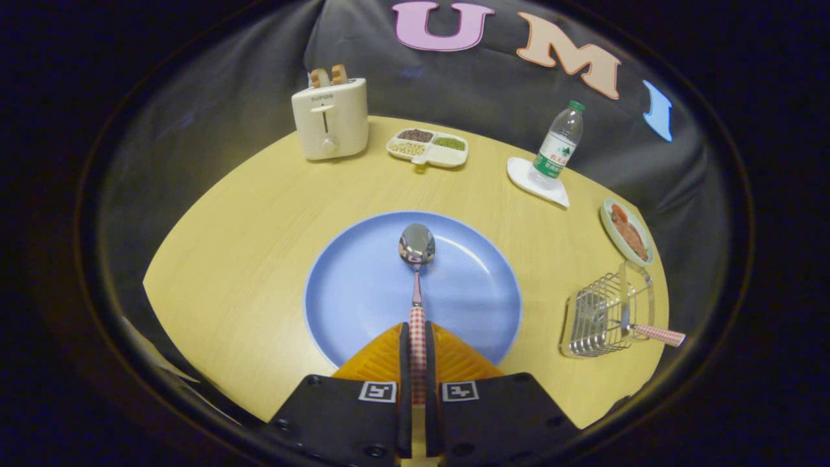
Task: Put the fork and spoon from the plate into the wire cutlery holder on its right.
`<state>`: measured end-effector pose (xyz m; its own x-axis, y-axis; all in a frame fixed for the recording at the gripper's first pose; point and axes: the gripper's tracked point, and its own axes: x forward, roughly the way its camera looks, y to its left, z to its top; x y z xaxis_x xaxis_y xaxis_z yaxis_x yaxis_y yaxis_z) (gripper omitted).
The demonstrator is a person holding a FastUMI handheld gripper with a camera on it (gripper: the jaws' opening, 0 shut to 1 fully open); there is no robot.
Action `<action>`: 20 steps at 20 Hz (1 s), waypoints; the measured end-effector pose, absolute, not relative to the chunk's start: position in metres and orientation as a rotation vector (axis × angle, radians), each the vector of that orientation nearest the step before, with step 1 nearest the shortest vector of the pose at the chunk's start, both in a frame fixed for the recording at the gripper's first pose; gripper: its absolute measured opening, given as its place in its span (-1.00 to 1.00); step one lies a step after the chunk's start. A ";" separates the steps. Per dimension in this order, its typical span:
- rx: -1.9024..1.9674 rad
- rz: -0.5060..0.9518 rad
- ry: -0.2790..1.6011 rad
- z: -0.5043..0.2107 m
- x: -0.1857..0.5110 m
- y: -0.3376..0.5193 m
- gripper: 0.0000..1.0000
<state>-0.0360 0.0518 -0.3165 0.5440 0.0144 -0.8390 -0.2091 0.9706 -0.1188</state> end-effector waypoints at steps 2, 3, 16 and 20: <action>-0.233 0.145 0.988 -0.300 -0.030 0.041 -0.77; -0.233 0.150 0.989 -0.293 -0.029 0.037 -0.77; -0.312 0.122 1.067 -0.213 -0.020 -0.072 -0.78; -0.313 0.131 1.130 -0.201 -0.029 -0.097 -0.77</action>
<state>-0.0289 -0.0966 -0.2007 0.4243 -0.0542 -0.9039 -0.2601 0.9488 -0.1790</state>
